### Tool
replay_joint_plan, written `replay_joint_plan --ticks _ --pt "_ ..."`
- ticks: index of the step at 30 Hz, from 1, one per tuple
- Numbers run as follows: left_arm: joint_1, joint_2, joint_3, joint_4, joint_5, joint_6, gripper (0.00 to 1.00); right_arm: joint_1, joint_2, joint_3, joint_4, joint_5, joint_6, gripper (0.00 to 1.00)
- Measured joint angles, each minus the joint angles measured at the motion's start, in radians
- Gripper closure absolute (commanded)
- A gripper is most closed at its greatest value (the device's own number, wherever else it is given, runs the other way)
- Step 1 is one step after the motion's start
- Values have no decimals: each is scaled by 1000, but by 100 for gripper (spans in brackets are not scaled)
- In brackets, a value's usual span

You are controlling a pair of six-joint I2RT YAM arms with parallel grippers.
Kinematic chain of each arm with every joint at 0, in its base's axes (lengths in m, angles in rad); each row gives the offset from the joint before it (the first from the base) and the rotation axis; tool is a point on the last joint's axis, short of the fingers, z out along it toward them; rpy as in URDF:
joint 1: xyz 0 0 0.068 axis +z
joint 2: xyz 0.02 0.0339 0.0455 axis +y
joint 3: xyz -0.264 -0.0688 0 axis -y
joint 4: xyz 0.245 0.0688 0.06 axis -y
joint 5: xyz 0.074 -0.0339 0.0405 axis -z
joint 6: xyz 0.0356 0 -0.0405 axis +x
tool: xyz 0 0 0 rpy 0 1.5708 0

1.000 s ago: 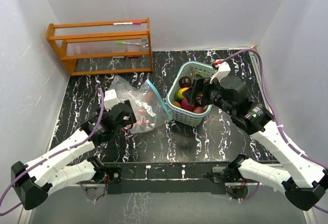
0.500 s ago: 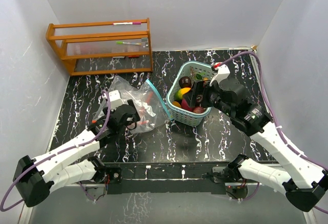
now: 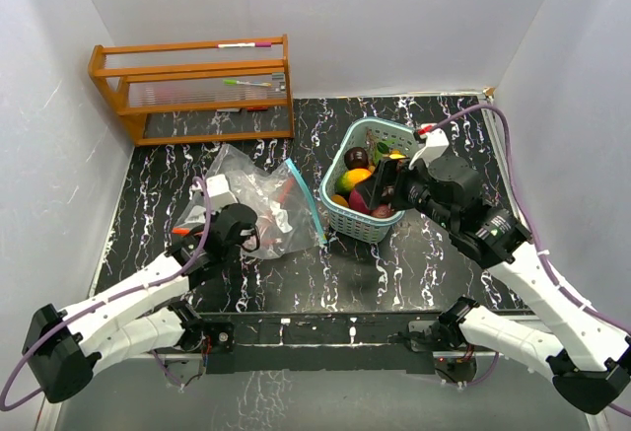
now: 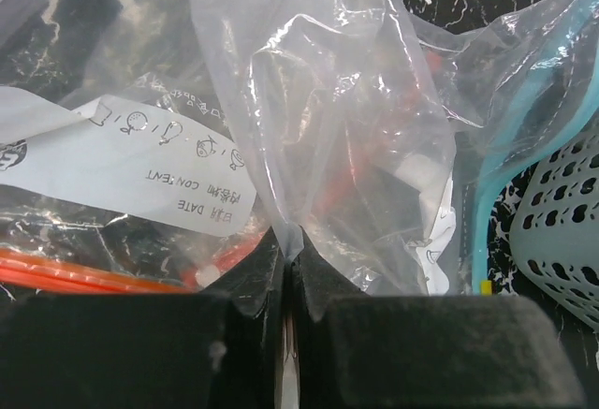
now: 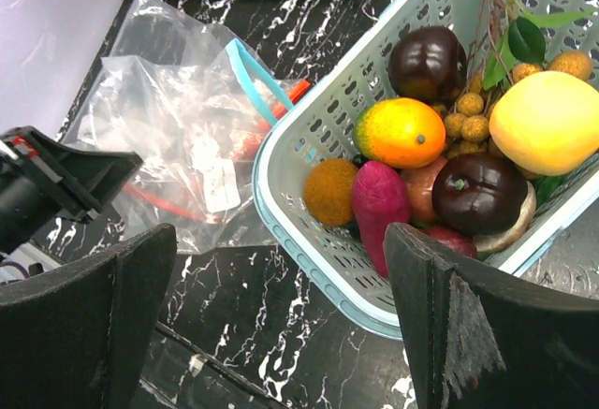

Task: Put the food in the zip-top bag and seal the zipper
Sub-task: Pick up the zipper food storage bag at the center of the board.

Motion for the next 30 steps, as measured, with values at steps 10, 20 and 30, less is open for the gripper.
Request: replay_joint_plan --ticks 10,20,30 --pt "0 -169 142 -78 16 163 100 0 -33 -64 15 -27 -4 6" --pt "0 -401 374 -84 158 325 100 0 -118 -198 164 -190 -42 6" --pt "0 -407 471 -92 354 326 100 0 -235 -324 537 -353 -95 2"
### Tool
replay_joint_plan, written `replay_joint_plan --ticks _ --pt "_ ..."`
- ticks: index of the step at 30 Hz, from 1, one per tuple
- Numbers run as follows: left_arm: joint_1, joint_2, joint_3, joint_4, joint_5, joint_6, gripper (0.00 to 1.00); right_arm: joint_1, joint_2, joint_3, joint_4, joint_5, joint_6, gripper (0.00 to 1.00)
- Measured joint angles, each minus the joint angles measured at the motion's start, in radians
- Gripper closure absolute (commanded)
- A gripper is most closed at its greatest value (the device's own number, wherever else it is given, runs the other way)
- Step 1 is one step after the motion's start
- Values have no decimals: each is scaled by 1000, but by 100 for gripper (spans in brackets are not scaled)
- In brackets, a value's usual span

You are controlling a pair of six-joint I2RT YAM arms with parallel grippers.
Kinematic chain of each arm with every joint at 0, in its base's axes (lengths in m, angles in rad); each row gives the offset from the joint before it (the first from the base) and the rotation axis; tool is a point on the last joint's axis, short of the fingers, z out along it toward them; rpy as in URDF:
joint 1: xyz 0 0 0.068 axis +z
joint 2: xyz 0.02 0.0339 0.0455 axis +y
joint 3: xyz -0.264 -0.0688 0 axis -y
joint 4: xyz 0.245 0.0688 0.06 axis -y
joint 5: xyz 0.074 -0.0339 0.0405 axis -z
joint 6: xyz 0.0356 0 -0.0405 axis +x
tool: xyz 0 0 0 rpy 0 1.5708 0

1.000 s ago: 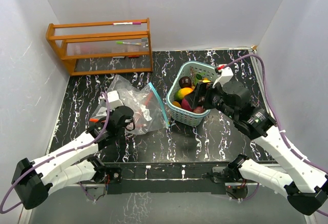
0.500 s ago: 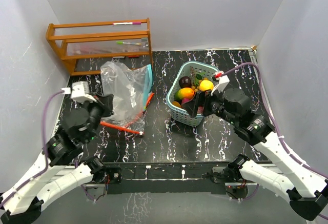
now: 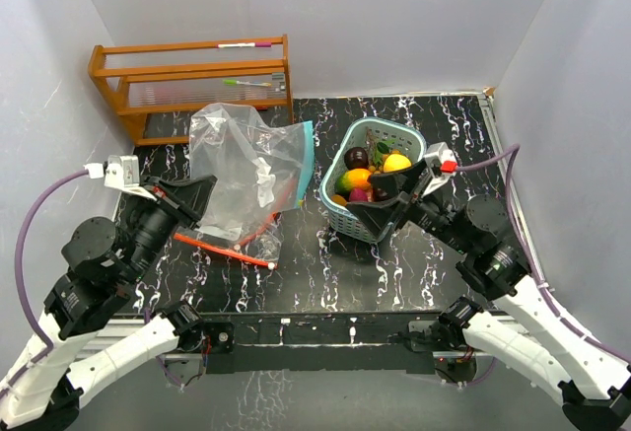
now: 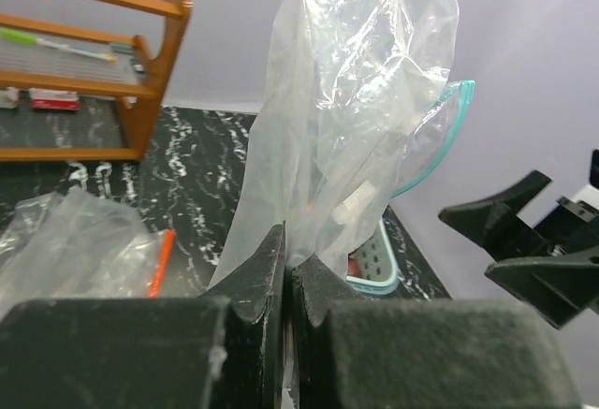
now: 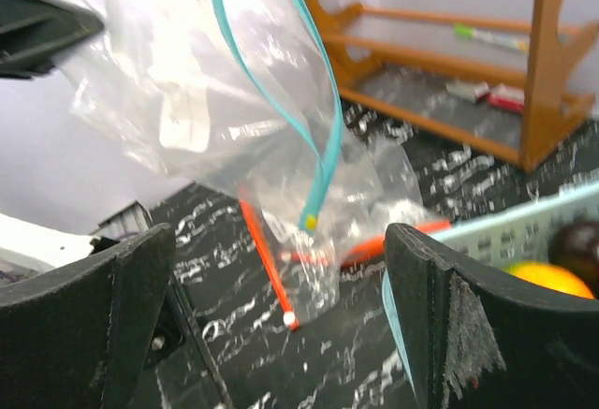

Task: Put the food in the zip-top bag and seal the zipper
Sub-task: Pick up the zipper food storage bag at the center of the board.

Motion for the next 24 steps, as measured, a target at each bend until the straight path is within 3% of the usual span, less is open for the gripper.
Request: replay_joint_plan --ticks 10,17,24 --pt "0 -18 11 30 183 -48 100 0 37 -73 375 -52 -5 2" --pt "0 -42 20 51 274 -50 100 0 19 -82 500 -36 -6 1" --pt "0 -45 39 67 314 -51 100 0 37 -78 584 -47 -5 7"
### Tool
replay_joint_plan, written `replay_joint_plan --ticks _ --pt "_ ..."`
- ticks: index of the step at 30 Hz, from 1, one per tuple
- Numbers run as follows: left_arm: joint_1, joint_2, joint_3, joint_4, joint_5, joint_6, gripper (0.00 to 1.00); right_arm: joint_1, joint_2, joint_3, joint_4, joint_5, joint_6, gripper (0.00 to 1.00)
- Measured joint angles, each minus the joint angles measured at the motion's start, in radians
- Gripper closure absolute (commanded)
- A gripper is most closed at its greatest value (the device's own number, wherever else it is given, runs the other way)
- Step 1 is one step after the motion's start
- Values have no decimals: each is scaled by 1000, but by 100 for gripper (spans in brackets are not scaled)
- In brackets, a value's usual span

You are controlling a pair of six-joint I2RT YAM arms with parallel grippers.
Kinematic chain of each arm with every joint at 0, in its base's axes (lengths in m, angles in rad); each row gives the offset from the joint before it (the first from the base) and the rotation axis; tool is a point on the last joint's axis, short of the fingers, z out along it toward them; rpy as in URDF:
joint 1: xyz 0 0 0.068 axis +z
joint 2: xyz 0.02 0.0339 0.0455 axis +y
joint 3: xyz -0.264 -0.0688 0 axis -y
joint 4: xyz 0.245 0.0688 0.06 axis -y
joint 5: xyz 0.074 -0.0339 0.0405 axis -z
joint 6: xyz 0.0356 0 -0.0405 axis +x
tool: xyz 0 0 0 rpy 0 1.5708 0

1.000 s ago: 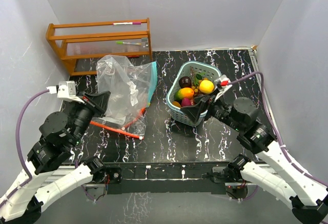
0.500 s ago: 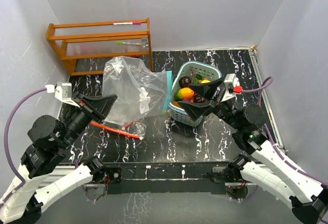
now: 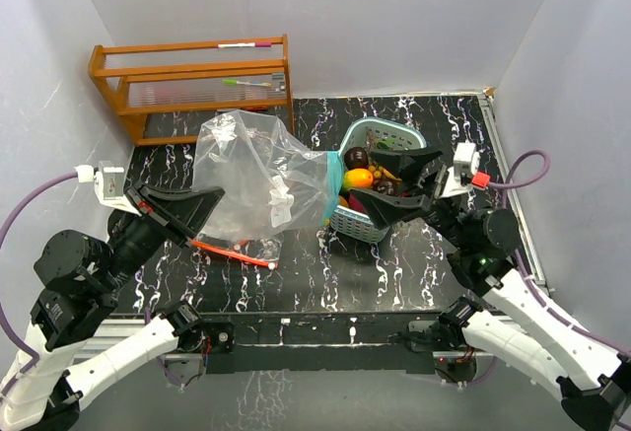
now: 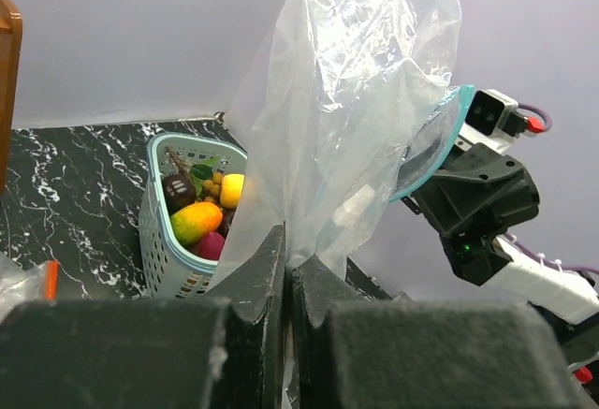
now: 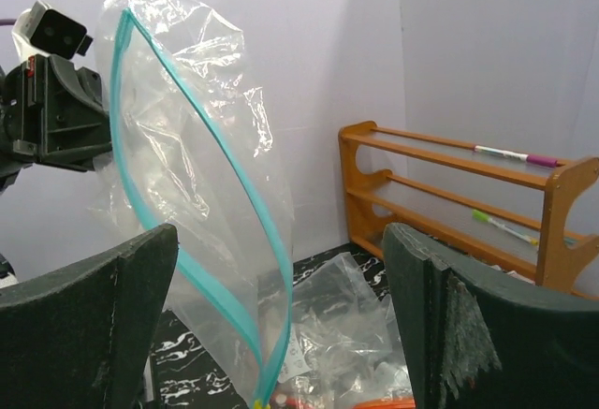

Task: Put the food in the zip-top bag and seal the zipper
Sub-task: Pick up the zipper food storage bag at the center of the board, then open the zipper of the food storage bag.

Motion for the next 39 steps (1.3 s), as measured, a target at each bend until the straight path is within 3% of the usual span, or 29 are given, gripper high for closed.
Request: replay_joint_plan --ticks 14,20,23,26,28,33,35,38,39 --pt "0 0 0 5 19 -12 100 0 171 26 48 -89 19 11" --pt "0 0 -25 23 36 -28 100 0 250 41 115 -131 44 20" --pt "0 0 -42 27 43 -35 100 0 296 59 139 -169 60 36" --pt "0 1 -51 31 48 -38 100 0 315 63 156 -209 77 73" --pt "0 1 -56 34 48 -38 100 0 318 64 163 -235 89 88" --pt "0 5 -75 32 8 -37 100 0 311 79 138 -255 101 92" --pt "-1 28 -80 10 -46 -33 68 0 273 80 88 -232 103 92" --pt "-1 56 -78 -25 -98 -26 8 0 222 81 25 -185 99 92" --pt "-1 74 -75 -50 -127 -26 3 0 204 85 -5 -159 97 92"
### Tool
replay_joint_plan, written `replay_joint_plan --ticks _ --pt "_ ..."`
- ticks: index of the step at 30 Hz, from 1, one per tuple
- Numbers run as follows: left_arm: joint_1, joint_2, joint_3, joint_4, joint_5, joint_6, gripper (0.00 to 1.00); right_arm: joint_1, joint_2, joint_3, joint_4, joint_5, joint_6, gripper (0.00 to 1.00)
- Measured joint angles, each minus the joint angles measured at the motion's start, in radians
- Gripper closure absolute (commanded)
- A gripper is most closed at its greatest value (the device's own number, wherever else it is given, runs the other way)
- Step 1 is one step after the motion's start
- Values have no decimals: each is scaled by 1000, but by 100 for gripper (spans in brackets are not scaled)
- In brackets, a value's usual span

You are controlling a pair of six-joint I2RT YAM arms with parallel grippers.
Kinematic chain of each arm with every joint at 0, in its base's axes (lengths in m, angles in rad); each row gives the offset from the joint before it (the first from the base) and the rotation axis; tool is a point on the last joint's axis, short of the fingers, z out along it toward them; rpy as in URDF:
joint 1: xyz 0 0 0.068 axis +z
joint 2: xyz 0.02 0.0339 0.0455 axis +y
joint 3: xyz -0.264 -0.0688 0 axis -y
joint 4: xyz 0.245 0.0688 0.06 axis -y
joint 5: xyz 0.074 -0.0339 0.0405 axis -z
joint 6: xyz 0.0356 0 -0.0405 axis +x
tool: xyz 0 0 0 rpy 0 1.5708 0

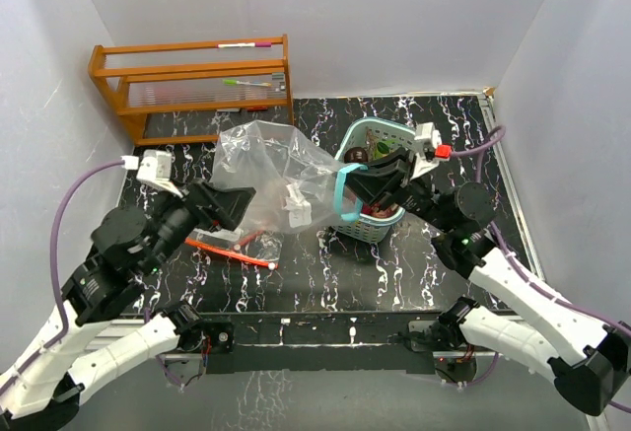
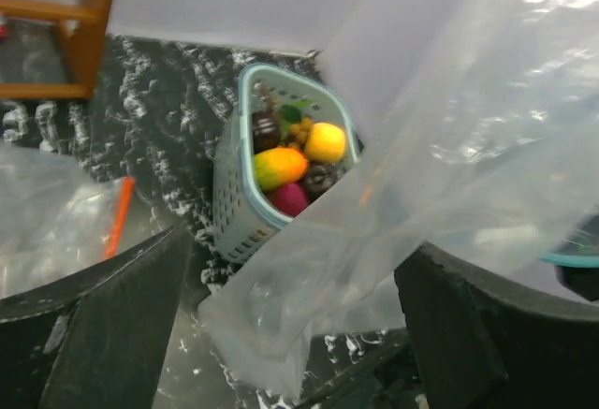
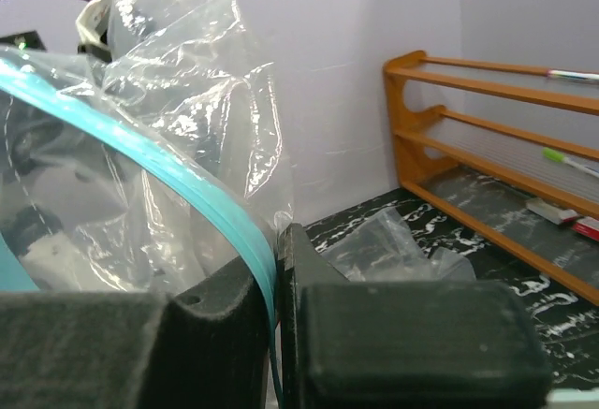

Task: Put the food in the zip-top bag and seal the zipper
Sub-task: Open the zipper of the food storage bag.

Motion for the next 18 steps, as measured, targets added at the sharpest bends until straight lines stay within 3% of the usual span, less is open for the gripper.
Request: replay_joint_plan --ticks 8,13,18 --pt "0 37 33 -138 -95 -6 3 2 -53 29 -170 209 -16 92" --pt "0 -66 38 -119 -79 0 3 5 14 30 -217 321 10 92" --pt "0 -56 40 -107 -36 7 4 31 114 52 -258 467 50 92"
